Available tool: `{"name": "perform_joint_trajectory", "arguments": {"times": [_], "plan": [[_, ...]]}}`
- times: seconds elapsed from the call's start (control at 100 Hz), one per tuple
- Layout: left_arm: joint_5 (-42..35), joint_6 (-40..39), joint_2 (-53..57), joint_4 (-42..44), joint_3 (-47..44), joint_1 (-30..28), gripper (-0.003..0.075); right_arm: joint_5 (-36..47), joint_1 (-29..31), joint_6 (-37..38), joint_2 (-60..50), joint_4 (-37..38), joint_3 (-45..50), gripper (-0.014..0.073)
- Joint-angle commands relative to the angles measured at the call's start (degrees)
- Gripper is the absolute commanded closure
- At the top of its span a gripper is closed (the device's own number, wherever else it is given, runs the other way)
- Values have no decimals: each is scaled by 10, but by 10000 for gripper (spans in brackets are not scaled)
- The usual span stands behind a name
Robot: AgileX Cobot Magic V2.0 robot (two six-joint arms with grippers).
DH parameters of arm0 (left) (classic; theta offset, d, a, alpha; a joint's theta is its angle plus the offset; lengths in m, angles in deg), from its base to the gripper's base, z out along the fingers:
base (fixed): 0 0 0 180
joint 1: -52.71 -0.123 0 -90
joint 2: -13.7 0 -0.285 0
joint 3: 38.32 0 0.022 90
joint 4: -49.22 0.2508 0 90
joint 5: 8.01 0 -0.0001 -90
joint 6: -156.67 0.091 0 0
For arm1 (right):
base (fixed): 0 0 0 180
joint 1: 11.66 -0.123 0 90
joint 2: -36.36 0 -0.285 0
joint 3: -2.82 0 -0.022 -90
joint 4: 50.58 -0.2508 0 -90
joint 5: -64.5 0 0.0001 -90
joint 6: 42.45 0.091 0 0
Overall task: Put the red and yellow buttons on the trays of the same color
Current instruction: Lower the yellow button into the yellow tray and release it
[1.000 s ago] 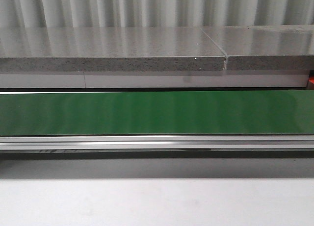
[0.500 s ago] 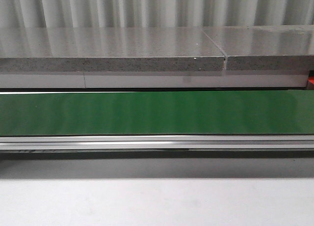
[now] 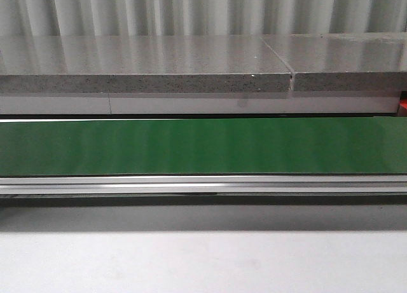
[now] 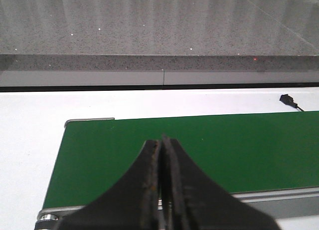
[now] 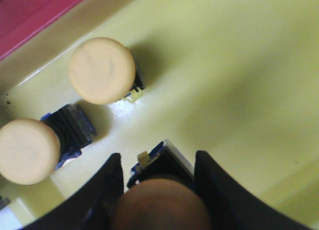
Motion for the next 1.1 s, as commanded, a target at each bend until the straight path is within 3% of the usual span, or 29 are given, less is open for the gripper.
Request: {"name": "perform_joint_trajectory", "arguments": {"times": [0.0,0.7,0.8,0.97,1.09], "plan": [[-40,1,-5,-12,16,5,740,20,3,4,5,-4,-11,432],[-40,1,-5,-12,16,5,740,46,3,4,78,-4,-6,419],[-40,1,-5,-12,16,5,740,47,3,4,78,-4,-7,319],[-40,1,-5,-12,16,5,740,40,3,4,76,-16,-8,25],[-40,1,-5,-12,16,5,740,37,3,4,63,-21,-8,-34]]}}
